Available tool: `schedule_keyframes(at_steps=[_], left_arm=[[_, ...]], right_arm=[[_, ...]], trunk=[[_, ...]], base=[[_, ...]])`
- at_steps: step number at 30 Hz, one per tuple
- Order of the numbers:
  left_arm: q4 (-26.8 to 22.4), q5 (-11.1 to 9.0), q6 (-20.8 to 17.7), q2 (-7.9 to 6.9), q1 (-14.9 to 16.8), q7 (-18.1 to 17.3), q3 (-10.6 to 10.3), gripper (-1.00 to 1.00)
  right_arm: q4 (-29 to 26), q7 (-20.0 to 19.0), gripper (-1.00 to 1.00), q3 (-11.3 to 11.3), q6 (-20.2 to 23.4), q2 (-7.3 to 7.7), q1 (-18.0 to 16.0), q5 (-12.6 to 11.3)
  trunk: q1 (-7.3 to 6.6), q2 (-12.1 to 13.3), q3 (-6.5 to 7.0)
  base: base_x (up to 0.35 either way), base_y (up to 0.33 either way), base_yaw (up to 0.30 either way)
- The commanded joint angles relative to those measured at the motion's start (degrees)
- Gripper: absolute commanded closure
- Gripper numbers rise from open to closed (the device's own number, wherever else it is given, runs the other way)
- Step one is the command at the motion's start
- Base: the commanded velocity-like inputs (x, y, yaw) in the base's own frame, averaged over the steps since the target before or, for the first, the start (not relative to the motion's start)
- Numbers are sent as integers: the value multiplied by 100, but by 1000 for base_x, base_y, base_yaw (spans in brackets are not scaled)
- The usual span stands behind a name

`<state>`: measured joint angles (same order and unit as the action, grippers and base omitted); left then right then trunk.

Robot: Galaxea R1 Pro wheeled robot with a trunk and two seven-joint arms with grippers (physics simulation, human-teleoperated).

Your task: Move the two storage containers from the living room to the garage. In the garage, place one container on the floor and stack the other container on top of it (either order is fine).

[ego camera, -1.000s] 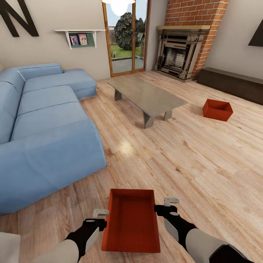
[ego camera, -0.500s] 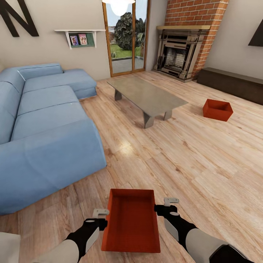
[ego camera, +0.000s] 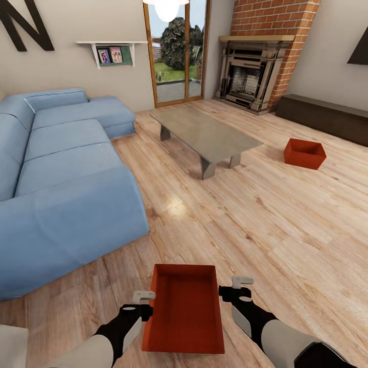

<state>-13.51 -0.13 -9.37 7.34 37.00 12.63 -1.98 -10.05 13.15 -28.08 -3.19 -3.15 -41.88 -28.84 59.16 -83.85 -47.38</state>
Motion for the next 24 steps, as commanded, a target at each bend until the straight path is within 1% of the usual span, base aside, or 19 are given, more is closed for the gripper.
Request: schedule_keyframes(at_steps=[1,6,24], left_arm=[[-10,1,-30,11,0,23,-21,-100],[-3,-18,-20,27,0,5,-20,-100],[-2,-31,-12,9,0,-41,-4,-100]], right_arm=[[3,25,-100,-48,-24,3,-4,-64],[3,28,-100,-48,-24,11,-4,-68],[1,25,-100,-48,-23,25,-4,-69]], trunk=[[22,-44,-22],[132,-244,-112],[527,-966,-435]], base=[[0,0,0],[0,0,0],[0,0,0]])
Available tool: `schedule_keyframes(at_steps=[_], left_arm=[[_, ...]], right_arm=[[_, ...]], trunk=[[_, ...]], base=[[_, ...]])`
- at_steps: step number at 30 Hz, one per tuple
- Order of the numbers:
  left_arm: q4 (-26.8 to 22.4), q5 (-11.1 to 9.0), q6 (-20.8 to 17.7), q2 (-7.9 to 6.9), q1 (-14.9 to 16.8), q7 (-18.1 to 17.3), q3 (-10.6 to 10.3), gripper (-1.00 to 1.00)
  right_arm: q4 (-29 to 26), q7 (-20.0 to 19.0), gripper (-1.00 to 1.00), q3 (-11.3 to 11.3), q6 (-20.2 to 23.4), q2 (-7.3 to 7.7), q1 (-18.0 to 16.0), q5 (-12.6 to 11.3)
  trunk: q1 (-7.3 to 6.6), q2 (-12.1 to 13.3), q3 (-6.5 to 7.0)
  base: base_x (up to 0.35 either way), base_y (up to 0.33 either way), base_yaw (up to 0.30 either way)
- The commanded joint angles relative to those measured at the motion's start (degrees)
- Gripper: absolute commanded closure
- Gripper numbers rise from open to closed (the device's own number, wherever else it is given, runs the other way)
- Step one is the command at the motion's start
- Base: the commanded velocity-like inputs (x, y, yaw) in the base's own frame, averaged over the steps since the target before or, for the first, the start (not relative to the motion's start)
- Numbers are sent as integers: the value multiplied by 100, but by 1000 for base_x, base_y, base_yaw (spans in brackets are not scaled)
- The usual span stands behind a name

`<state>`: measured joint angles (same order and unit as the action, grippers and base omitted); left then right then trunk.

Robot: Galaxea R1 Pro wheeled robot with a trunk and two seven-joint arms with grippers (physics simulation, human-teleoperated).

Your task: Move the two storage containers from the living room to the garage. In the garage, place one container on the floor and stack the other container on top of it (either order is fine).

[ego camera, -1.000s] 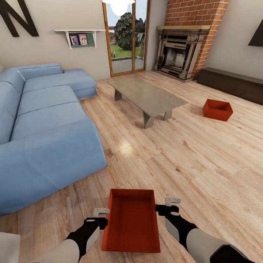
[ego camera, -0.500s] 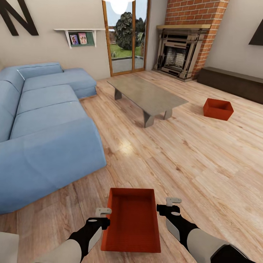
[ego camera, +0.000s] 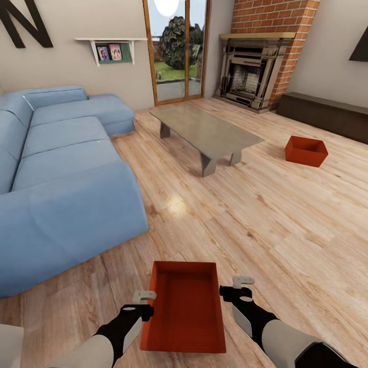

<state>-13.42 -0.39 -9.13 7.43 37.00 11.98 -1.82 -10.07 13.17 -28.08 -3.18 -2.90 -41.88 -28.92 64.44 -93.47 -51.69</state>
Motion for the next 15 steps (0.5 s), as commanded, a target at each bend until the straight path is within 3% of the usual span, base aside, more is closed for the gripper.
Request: schedule_keyframes(at_steps=[1,6,15], left_arm=[[-12,-5,-37,-2,0,24,-20,-100],[-12,-5,-30,3,0,31,-20,-100],[-4,-5,-36,-1,0,25,-20,-100]], right_arm=[[4,21,-100,-48,-22,0,-4,-58],[4,22,-100,-48,-23,0,-4,-59],[3,20,-100,-48,-18,-2,-4,-54]], trunk=[[22,-43,-22],[22,-43,-22],[220,-404,-184]], base=[[0,0,0],[0,0,0],[0,0,0]])
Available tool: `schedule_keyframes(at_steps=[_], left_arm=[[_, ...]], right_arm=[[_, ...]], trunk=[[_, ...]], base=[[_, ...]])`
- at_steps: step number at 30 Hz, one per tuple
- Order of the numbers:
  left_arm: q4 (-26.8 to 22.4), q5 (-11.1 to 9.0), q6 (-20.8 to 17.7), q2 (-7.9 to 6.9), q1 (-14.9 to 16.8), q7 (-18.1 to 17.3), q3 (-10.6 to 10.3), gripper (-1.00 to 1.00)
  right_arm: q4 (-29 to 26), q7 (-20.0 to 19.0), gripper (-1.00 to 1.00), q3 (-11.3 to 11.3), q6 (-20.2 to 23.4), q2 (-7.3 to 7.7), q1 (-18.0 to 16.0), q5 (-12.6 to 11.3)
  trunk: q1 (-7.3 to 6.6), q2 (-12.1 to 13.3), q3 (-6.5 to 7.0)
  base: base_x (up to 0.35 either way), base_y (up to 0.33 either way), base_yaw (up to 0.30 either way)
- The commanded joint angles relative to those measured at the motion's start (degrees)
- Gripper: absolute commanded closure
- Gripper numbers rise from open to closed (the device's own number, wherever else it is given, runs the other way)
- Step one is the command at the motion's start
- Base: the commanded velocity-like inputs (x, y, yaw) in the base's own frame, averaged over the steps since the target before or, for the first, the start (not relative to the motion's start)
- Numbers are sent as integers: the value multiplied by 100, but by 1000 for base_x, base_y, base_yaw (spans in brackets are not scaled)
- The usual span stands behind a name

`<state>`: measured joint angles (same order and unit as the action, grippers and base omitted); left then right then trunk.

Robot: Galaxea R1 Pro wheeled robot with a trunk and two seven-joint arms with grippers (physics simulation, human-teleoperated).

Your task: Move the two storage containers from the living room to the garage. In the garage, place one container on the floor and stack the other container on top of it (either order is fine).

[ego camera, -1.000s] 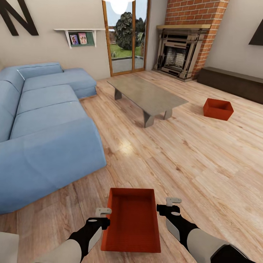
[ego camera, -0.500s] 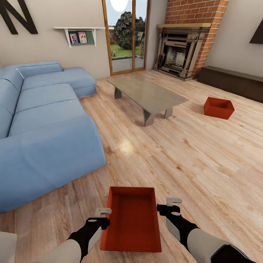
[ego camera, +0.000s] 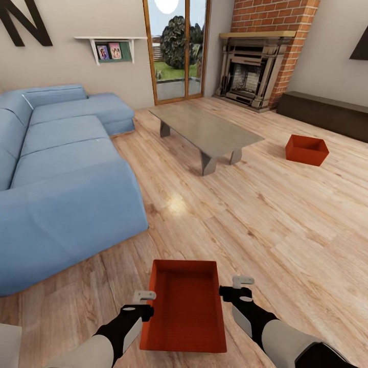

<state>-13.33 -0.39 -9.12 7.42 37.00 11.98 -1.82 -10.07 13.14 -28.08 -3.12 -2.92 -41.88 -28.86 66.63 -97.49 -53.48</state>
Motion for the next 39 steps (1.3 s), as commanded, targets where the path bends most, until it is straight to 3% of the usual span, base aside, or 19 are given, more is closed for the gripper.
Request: schedule_keyframes(at_steps=[1,17,26,27,28,30,39], left_arm=[[-1,-4,-37,-2,0,24,-20,-100],[15,-31,-37,-30,0,18,-8,-100],[2,-31,-37,-30,0,24,-3,-100],[0,-31,-37,-30,0,24,-3,-100],[-2,-31,-37,-30,0,28,-3,-100],[-2,-31,-34,-30,0,29,-3,-100],[-4,-145,-30,-36,0,24,-2,-100]], right_arm=[[4,22,-100,-48,-23,-22,-4,-52],[5,22,-100,-52,-20,-77,-4,-6],[-41,-18,-100,-60,-18,-70,-4,32],[-57,-29,-100,-62,-18,-68,-4,73],[-91,-26,-100,-58,-16,-60,-4,266],[-95,-16,-100,-58,-14,-57,-4,301],[-100,-3,-100,-57,-17,-59,-4,337]], trunk=[[22,-43,-22],[373,-685,-310],[417,-765,-345],[417,-765,-345],[417,-765,-345],[417,-765,-345],[417,-765,-345]], base=[[0,0,0],[0,0,0],[0,0,0],[0,0,0],[0,0,0],[0,0,0],[0,0,0]])
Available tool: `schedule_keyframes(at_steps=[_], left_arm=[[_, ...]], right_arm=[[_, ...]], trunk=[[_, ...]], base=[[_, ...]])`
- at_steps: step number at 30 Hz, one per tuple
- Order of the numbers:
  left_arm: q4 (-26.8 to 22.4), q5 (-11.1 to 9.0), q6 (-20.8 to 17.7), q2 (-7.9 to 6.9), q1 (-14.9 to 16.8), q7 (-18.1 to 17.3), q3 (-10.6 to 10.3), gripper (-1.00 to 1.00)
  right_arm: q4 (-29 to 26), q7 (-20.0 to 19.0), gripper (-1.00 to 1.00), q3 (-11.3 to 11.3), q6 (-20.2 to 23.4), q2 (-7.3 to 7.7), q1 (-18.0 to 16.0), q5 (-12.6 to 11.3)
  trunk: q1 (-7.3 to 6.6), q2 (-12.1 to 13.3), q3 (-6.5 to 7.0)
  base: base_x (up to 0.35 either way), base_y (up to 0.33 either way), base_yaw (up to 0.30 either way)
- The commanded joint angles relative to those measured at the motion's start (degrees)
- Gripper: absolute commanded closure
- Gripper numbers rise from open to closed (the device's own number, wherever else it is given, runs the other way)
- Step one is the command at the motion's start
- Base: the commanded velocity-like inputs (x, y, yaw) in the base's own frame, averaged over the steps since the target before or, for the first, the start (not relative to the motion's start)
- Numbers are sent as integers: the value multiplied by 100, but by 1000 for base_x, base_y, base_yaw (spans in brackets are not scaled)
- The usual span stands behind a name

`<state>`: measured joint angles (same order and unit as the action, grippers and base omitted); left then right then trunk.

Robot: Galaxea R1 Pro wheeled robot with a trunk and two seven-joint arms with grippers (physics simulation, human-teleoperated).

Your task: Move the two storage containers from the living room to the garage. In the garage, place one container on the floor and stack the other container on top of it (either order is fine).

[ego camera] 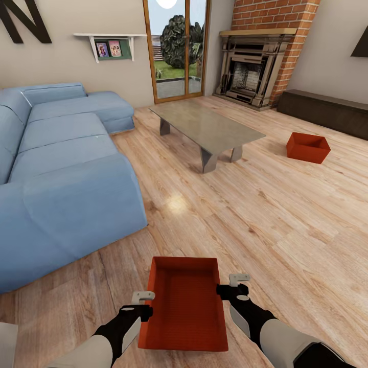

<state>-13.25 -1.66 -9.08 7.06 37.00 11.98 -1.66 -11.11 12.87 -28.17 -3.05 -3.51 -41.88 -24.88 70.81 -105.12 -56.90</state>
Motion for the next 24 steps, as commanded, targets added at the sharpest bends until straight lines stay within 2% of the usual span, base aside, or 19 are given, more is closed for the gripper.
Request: schedule_keyframes(at_steps=[1,8,12,16,23,24], left_arm=[[-11,-32,-33,1,0,24,-19,-100],[-11,-36,-32,3,0,24,-19,-100],[-11,-36,-27,6,0,24,-19,-100],[-17,-36,-24,3,0,21,-19,-100],[-19,-36,-24,6,0,17,-19,-100],[-19,-36,-24,6,0,16,-19,-100]], right_arm=[[4,13,-100,-48,-29,-1,-4,-61],[74,-3,-100,-22,-42,-8,-4,-91],[316,-11,-100,-10,-57,-31,-4,-100],[704,-25,-100,-6,-167,-220,-1,-87],[1066,-37,-100,-8,-362,-349,83,-77],[1084,-38,-100,-10,-376,-404,146,-68]], trunk=[[-1,-2,-4],[-1,-2,-4],[-1,-2,-4],[-1,-2,-4],[-1,-2,-4],[-1,-2,-4]], base=[[0,0,0],[0,0,0],[0,0,0],[0,0,0],[0,0,0],[0,0,0]])
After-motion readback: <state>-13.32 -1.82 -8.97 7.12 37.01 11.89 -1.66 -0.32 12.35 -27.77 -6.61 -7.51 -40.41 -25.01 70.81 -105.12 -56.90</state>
